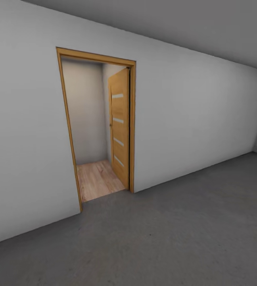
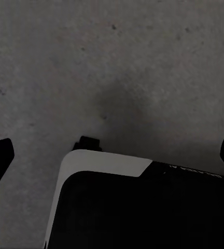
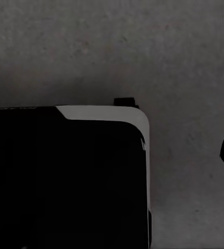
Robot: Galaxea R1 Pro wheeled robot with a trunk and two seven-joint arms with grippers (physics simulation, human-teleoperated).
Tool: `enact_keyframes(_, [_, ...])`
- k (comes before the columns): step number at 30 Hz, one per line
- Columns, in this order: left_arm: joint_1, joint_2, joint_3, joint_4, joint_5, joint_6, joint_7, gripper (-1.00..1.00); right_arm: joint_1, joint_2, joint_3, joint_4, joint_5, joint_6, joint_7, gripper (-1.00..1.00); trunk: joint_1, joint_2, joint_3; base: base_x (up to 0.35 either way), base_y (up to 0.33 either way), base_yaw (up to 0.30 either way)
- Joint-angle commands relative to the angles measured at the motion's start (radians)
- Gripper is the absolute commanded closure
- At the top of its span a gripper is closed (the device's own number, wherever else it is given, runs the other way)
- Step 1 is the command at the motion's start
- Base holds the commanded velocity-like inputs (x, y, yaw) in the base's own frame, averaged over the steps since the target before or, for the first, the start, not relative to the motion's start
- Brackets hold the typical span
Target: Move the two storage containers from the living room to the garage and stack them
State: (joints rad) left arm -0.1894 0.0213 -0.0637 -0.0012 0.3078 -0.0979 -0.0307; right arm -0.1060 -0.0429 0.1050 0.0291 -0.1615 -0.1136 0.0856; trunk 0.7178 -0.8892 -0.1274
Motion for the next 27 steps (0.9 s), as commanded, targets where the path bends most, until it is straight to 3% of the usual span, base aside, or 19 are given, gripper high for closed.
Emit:
enact_keyframes(1, [-0.001,0.0,-0.007,0.001,0.01,-0.003,-0.003,-1.0,-0.001,0.0,0.008,0.003,-0.011,-0.006,0.004,-1.0,0.001,-0.001,-0.001,0.264,0.0,-0.08])
enact_keyframes(13, [-0.001,0.001,-0.007,0.001,0.012,0.023,-0.002,-1.0,-0.001,-0.003,0.01,0.003,-0.007,-0.012,-0.008,-1.0,0.001,-0.001,-0.001,0.31,0.0,-0.018])
enact_keyframes(27, [-0.001,0.002,-0.007,0.0,0.013,0.047,-0.002,-1.0,-0.001,0.0,0.008,0.003,0.027,-0.012,-0.009,-1.0,0.001,-0.001,-0.001,0.325,0.0,0.0])
